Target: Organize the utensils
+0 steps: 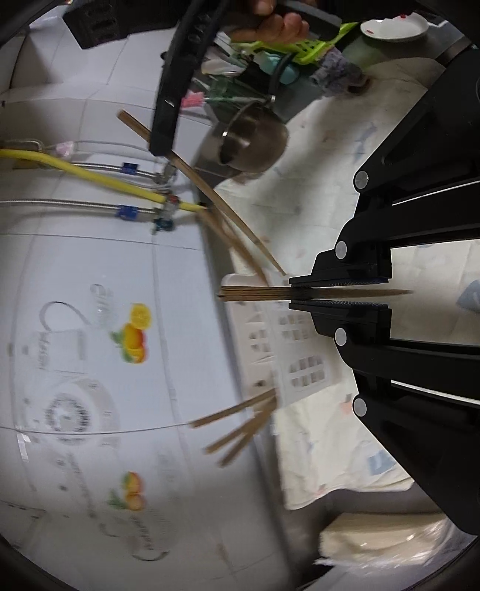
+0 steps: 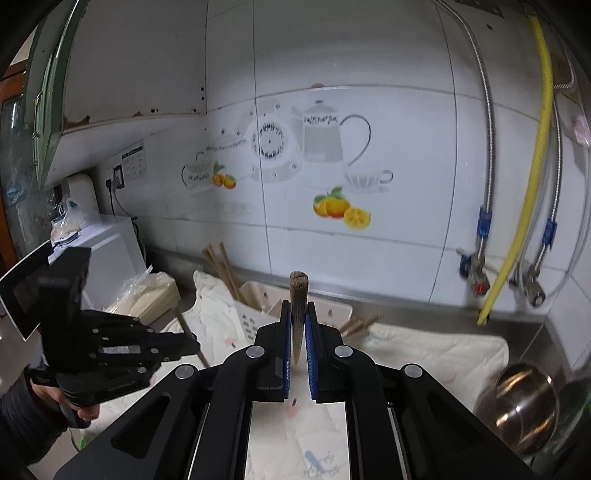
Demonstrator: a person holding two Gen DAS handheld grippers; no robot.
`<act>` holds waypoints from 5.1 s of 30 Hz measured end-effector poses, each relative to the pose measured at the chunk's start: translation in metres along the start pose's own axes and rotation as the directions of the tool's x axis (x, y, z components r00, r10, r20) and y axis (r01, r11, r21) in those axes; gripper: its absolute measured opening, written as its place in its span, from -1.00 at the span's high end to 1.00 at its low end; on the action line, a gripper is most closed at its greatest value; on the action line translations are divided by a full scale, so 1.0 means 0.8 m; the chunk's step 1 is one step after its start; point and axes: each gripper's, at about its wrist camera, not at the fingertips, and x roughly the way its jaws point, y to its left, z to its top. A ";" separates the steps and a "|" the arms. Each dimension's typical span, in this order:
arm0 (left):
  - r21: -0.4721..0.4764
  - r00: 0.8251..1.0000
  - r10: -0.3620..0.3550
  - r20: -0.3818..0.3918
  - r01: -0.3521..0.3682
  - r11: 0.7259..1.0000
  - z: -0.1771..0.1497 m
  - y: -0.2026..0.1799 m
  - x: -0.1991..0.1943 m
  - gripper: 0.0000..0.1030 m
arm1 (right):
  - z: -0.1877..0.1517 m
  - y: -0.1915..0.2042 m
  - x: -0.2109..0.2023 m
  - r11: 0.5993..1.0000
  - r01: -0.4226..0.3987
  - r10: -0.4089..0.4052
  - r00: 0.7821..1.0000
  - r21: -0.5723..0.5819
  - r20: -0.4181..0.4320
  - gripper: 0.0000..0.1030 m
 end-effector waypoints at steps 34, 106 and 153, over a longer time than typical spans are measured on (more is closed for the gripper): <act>-0.135 0.984 0.168 0.067 -0.158 0.978 0.110 0.105 0.084 0.89 | 0.012 -0.027 0.115 1.000 0.028 -0.028 0.994 -0.002 -0.109 0.86; -0.246 0.964 0.252 0.084 -0.225 0.943 -0.109 0.062 -0.065 -0.90 | -0.133 0.028 0.005 0.988 0.152 -0.149 0.987 0.039 -0.066 -0.82; -0.167 0.972 0.233 0.029 -0.226 0.960 -0.154 0.017 -0.066 -0.90 | -0.177 0.046 0.001 0.984 0.164 -0.157 0.982 0.063 -0.105 -0.85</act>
